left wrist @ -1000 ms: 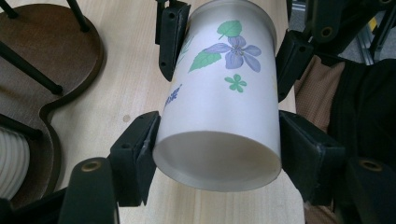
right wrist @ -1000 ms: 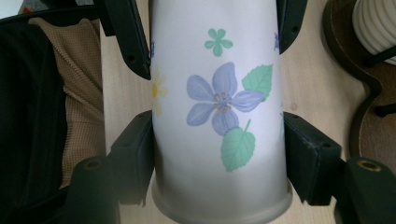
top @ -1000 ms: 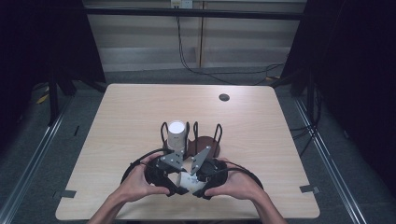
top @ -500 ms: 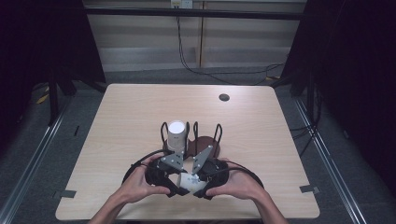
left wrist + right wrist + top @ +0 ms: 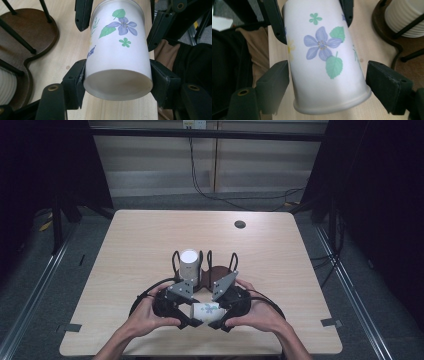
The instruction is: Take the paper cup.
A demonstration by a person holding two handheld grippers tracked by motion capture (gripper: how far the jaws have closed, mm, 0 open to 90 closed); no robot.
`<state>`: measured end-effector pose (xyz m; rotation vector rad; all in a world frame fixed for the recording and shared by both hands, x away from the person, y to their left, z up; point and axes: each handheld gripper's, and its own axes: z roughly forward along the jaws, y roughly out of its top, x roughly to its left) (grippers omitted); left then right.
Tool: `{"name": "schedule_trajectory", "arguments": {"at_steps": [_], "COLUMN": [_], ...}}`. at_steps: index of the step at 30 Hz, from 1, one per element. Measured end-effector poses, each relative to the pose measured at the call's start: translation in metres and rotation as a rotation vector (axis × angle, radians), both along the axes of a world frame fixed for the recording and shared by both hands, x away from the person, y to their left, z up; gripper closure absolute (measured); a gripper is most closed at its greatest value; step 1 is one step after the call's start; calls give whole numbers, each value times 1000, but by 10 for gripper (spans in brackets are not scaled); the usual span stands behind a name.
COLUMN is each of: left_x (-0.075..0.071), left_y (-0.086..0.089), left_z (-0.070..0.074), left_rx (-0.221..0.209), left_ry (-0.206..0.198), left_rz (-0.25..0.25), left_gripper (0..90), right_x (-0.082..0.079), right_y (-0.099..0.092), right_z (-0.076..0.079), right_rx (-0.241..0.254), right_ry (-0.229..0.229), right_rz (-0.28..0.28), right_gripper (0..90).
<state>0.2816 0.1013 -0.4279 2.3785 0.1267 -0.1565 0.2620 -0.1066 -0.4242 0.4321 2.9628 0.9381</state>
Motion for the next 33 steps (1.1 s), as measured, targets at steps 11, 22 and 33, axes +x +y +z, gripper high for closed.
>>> {"name": "schedule_trajectory", "arguments": {"at_steps": [11,22,33], "left_x": [4,6,8], "left_y": [13,20,25], "left_z": [-2,-3,-1], "left_rx": [-55,-109,-160], "left_ry": [31,31,16], "left_rz": [35,58,88], "left_gripper": [365,365,364], "right_x": [3,0,2], "right_y": [-16,-35,-42], "right_z": [2,4,-1], "right_rx": [115,234,339], "right_ry": [7,9,-5], "right_rz": [-71,-154,-200], "right_gripper": [144,151,151]}}
